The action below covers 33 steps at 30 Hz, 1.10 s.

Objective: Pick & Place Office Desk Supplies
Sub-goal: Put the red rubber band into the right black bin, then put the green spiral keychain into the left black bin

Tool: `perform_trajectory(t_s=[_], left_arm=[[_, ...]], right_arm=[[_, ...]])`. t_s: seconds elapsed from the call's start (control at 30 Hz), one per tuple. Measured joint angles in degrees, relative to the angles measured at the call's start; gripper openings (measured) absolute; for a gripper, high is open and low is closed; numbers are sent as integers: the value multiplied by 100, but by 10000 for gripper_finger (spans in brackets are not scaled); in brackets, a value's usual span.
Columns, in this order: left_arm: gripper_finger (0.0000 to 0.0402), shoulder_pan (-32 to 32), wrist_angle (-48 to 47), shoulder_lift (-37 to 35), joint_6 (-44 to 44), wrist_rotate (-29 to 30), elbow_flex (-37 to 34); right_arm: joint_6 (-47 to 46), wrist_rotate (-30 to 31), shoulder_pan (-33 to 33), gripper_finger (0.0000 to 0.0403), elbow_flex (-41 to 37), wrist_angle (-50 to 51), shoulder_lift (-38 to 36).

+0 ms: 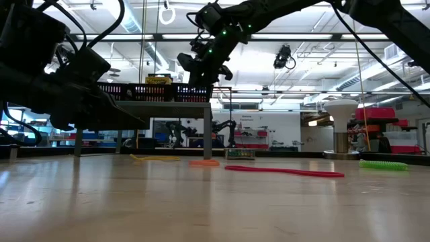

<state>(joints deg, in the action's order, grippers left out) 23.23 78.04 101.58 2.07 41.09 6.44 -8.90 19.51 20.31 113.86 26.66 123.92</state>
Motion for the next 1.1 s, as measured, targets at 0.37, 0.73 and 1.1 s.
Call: perform_trajectory(t_s=[0.37,0.73,1.1], left_arm=[[16,1,-48,0,0,-25,7],[16,3,-183,2,60,-25,9],[16,3,-329,2,211,-130,13]], right_arm=[[-534,-104,-10,235,218,201,-128],[517,-287,-501,28,-166,777,-817],[811,-60,-1423,9,-3439,-861,-2696]])
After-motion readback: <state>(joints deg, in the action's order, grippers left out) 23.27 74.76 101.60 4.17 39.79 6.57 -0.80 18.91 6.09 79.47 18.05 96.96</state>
